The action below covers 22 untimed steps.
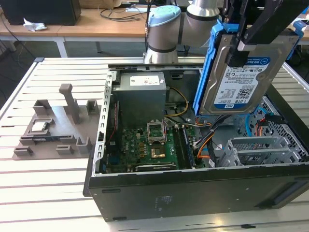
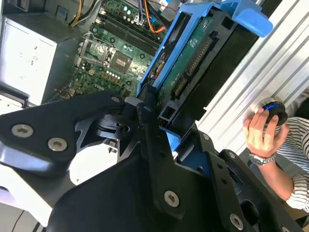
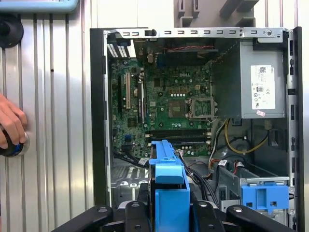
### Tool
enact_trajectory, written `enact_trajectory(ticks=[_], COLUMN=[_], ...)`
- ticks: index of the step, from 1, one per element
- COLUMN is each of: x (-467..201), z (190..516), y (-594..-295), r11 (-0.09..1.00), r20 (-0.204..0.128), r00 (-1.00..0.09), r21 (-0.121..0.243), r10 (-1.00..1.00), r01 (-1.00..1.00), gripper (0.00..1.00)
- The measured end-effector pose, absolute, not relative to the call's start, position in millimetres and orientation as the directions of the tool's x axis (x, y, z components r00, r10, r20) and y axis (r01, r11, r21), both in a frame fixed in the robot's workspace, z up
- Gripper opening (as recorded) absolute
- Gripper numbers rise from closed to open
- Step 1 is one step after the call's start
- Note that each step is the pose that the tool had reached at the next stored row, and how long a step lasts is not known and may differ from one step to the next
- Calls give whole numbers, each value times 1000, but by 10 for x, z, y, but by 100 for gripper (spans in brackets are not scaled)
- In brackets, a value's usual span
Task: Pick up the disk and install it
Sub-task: 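Pick up the disk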
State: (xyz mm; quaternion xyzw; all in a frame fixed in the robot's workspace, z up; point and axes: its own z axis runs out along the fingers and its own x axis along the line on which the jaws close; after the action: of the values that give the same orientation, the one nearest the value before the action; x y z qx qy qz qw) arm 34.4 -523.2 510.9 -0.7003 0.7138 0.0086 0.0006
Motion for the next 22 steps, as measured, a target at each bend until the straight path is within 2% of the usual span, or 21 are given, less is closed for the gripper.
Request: enact_trajectory(ticks=[22], x=[894], z=[5099], y=[-5232], r11=[19], r20=[-13], r00=[-19], r21=[15], r10=[-1000], r01=[-1000], gripper=[36])
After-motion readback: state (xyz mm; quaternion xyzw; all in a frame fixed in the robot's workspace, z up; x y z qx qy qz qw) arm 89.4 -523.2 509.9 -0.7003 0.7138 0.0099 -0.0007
